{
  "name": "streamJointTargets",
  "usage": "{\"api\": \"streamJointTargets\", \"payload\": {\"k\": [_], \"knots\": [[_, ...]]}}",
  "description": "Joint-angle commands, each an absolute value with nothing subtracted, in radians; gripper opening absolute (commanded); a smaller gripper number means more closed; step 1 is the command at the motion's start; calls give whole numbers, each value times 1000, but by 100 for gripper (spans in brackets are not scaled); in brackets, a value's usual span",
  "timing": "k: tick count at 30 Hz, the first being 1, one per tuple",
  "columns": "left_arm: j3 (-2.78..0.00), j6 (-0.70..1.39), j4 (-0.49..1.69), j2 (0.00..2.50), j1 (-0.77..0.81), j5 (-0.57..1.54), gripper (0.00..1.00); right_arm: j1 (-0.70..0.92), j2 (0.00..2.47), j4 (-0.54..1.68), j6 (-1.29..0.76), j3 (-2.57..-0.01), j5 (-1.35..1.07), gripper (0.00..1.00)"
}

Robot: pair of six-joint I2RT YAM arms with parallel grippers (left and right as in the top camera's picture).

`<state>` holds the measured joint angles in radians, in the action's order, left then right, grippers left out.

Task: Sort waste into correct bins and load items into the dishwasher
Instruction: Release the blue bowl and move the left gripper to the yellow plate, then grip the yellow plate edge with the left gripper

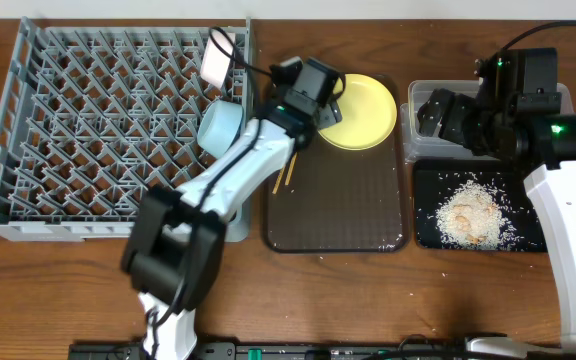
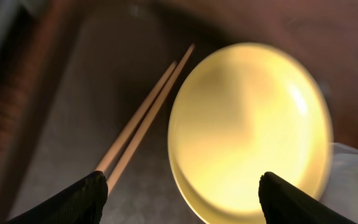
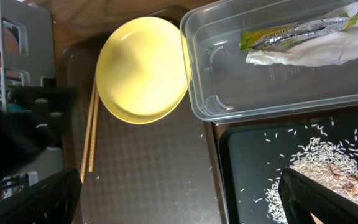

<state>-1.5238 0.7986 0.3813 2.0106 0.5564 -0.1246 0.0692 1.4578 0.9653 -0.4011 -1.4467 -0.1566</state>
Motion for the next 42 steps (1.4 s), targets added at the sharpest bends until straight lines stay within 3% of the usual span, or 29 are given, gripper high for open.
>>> {"api": "streamJointTargets", "payload": {"k": [1,28,42], "knots": [[-1515,906,355,2071,565,-115,78,72,1459,965,-395,-1449,-154,99],[-1515,963,214,2263,602,-116,58,72,1459,965,-395,-1449,-154,99],[-1514,963,260,2286,594,-116,13,72,1459,965,-395,-1449,-154,99]]}}
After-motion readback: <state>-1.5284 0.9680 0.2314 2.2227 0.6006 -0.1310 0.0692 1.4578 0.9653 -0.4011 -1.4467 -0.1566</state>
